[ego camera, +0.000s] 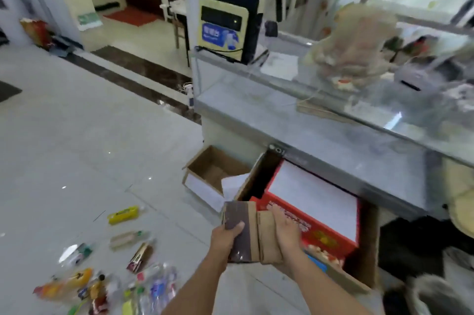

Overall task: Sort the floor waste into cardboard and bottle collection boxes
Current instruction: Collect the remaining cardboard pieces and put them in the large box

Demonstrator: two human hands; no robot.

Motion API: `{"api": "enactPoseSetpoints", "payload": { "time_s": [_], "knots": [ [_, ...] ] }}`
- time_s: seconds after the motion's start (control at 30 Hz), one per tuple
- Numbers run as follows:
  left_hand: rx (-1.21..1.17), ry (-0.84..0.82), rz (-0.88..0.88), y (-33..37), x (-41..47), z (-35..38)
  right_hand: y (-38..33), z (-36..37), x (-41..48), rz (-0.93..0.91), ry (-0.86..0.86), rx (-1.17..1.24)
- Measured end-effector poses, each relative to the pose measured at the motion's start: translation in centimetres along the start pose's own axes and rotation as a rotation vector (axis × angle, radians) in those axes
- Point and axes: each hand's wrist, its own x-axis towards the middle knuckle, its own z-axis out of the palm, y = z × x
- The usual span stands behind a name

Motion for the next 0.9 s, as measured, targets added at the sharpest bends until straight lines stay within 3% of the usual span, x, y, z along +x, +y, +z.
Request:
{"api": "enactPoseSetpoints", "payload": {
  "time_s": [0.13,0.27,0.43,0.5,0.67,0.9],
  "knots": [
    [0.195,-0.186,0.054,-0.7,1.0,9.5,2.4,-9.5,4.4,0.060,0.168,0.053],
    [0.431,-0.236,0.081,-0.3,2.4,13.8,4.8,-14.7,6.7,0.103,0.263,0.025],
    [0.866,-0.277,0.185,2.0,6.0,15.3,4.1,-15.8,9.2,0.044,0.216,-0.146],
    [0.938,-0.274,0.205,3.1,7.4,15.1,2.5,-15.4,10.7,0.026,0.166,-0.255],
    [0.831,-0.267,0.171,6.2,12.8,14.4,-3.5,-12.0,16.3,-0.022,0.143,-0.343],
    [0.514,-0.191,0.064,9.9,22.4,13.5,-10.5,-5.0,26.7,0.079,0.204,-0.139]
  ]
}}
